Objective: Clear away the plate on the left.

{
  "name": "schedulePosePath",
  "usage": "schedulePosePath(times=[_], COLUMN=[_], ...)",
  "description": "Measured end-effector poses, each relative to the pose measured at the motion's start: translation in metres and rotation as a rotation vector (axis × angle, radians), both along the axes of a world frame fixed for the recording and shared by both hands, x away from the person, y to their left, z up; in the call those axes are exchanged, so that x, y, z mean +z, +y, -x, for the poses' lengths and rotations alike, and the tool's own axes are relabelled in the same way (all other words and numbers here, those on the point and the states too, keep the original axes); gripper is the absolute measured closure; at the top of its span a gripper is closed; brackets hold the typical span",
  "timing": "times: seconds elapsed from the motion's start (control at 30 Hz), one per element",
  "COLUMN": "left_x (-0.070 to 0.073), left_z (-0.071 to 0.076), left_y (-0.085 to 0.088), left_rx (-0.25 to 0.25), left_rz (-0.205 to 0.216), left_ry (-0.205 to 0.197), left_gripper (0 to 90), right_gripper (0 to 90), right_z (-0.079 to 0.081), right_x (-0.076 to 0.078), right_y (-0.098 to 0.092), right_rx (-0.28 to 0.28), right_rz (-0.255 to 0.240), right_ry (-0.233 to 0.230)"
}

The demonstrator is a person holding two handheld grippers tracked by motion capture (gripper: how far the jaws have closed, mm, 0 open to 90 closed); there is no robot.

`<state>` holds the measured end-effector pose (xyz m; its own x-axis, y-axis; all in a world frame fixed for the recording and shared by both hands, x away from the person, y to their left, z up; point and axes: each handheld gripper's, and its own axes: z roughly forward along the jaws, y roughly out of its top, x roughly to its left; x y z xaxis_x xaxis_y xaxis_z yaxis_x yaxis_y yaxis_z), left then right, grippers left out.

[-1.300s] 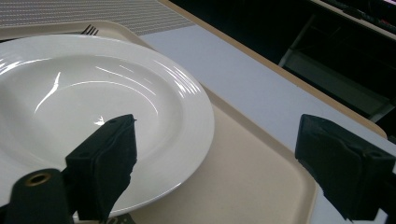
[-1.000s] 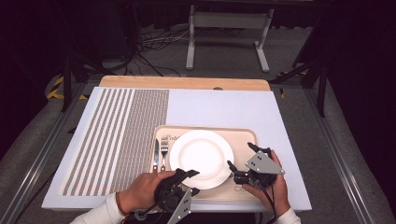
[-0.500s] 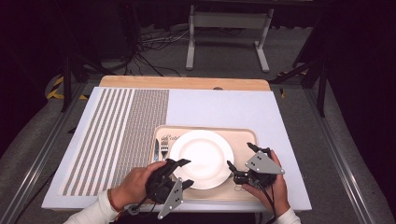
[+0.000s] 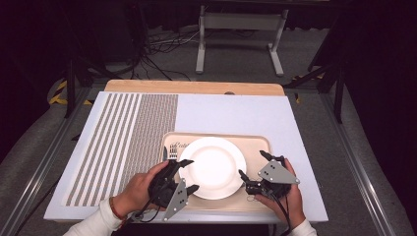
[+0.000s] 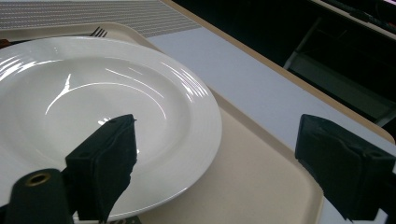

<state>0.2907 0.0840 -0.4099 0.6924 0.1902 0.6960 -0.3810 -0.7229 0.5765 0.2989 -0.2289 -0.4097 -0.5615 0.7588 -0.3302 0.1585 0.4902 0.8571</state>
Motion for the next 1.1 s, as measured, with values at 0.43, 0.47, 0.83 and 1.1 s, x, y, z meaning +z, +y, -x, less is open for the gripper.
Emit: schedulePosePath(times=[0.43, 0.47, 0.83, 1.1], left_x=[-0.003, -0.003, -0.003, -0.003], left_z=[-0.01, -0.011, -0.02, -0.028], left_y=[0.005, 0.005, 0.013, 0.02], left_rx=[0.033, 0.035, 0.04, 0.03], left_rz=[0.029, 0.042, 0.081, 0.111], left_ry=[0.048, 0.05, 0.106, 0.152], left_gripper=[11.7, 11.3, 8.1, 6.5], right_gripper=[13.6, 13.5, 13.3, 13.2], right_z=[0.001, 0.001, 0.002, 0.003], right_x=[0.0, 0.0, 0.0, 0.0], right_y=[0.002, 0.001, 0.002, 0.003], right_rx=[0.017, 0.018, 0.025, 0.037], right_rz=[0.004, 0.002, -0.001, 0.001], right_ry=[0.001, 0.002, -0.002, -0.004])
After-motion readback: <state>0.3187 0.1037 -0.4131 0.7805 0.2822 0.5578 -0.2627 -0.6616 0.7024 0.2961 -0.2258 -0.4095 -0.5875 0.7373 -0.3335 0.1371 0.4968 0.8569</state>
